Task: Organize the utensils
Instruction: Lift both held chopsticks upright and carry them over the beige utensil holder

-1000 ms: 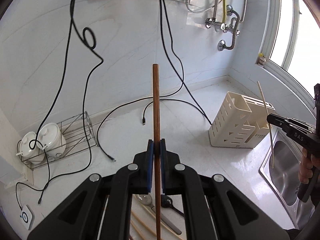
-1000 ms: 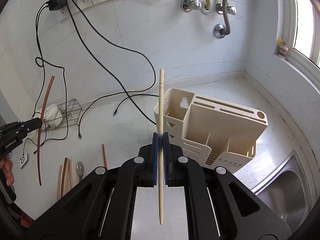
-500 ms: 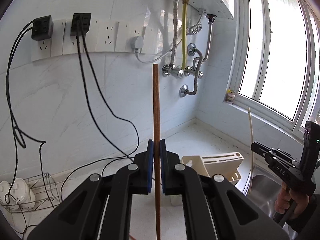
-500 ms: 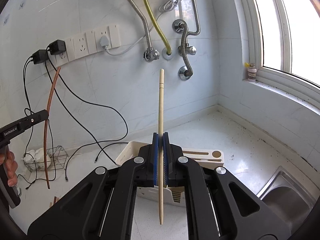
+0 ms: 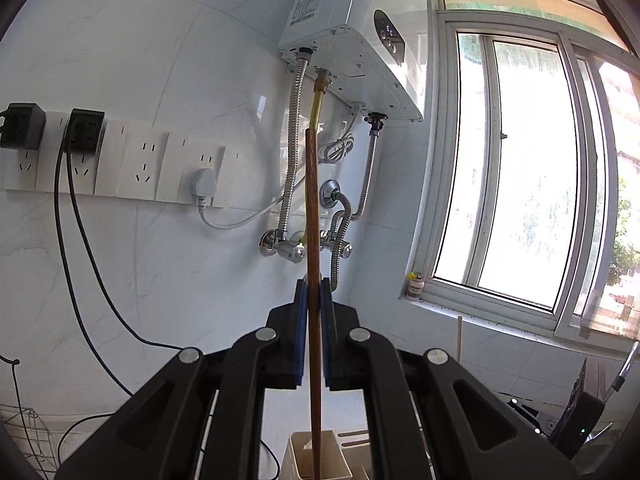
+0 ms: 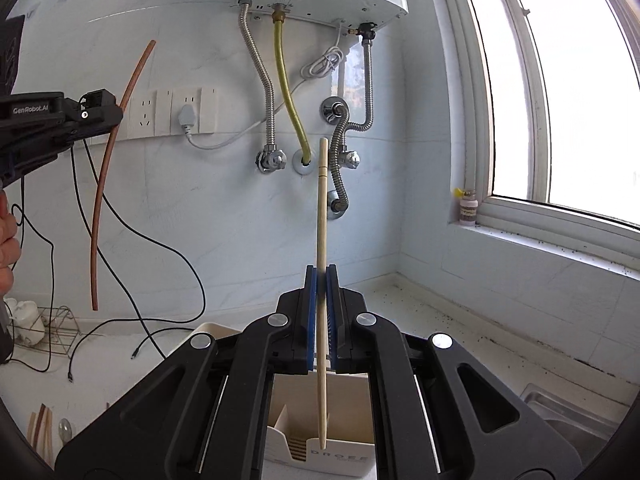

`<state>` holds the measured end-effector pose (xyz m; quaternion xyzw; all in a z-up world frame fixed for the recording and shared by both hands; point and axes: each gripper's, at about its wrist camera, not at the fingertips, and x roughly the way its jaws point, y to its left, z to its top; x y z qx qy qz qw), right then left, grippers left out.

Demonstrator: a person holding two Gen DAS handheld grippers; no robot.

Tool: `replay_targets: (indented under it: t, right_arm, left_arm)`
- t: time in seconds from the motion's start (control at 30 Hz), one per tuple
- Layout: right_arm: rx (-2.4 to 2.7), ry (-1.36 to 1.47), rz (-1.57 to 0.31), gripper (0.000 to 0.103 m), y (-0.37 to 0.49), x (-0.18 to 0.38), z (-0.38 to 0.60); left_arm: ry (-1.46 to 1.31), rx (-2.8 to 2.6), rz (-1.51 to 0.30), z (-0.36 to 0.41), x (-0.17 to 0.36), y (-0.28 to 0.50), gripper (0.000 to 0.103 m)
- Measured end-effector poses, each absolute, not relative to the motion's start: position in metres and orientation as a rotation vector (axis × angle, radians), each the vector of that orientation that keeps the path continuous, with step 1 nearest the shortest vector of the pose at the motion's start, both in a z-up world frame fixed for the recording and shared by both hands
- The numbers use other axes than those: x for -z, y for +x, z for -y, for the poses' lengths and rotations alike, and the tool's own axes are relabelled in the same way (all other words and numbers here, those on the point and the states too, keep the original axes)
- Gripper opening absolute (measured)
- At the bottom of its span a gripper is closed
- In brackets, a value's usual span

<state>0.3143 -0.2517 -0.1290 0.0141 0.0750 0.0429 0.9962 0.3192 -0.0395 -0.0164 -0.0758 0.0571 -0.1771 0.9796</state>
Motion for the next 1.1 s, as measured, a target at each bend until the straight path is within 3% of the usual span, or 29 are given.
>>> replay_targets:
  t: [0.27,1.1]
  right_arm:
    - [-0.021,0.019,-0.06,0.004,0.317,0.142,0.256]
    - [0.082,0.006,-0.005,0.004,0.33,0.2,0.261]
  left_arm:
    - [-0.168,0.394,-0.02,0.061,0.033,0.337,0.006]
    - [-0.14,0.319,-0.01,0.075,0.125,0.351,0.006]
